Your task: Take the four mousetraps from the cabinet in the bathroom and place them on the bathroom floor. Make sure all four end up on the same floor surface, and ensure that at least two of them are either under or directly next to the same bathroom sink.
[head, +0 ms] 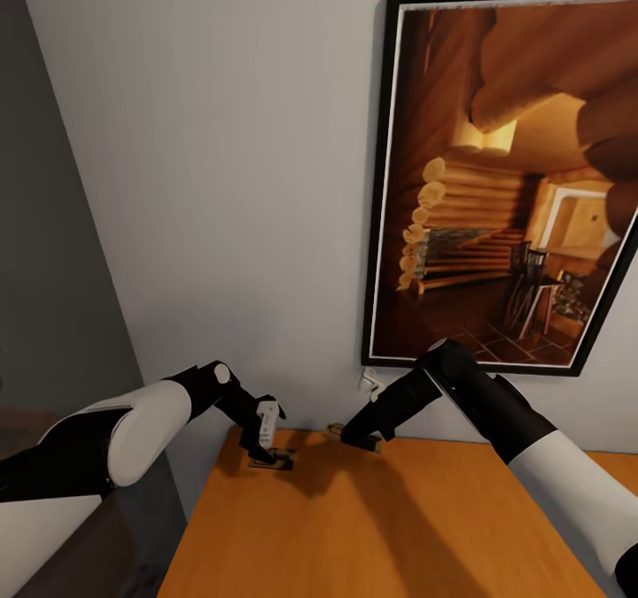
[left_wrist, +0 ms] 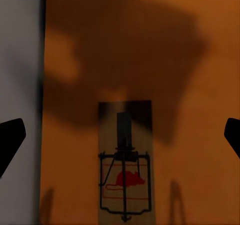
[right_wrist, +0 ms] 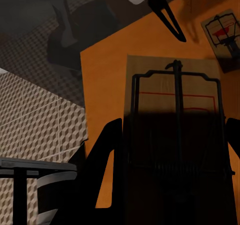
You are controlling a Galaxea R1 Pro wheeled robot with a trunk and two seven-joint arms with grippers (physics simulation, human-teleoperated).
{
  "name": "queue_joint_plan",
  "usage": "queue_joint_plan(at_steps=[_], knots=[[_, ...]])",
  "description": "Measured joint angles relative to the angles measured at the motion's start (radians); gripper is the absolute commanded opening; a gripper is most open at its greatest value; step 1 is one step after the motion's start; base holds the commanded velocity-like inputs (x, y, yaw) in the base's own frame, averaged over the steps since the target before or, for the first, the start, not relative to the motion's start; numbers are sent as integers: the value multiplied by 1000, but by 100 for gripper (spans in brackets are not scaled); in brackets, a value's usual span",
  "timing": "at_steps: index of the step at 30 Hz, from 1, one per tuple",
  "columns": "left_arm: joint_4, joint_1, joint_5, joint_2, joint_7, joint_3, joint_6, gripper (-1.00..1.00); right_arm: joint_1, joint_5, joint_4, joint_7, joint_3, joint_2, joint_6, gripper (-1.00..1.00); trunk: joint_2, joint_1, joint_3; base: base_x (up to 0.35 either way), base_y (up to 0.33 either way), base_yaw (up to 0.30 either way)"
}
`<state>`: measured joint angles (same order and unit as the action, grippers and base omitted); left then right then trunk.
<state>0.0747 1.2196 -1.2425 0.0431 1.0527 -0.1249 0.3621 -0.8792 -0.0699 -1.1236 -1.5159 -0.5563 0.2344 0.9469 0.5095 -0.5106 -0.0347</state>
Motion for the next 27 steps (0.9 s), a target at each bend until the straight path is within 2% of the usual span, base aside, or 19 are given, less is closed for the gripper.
queue_joint_plan(at_steps=[27], knots=[[0,-2,1,0,-1,0,-3,100,0,0,0,0,0,0,0,-100,190,-104,-85,0,0,0]])
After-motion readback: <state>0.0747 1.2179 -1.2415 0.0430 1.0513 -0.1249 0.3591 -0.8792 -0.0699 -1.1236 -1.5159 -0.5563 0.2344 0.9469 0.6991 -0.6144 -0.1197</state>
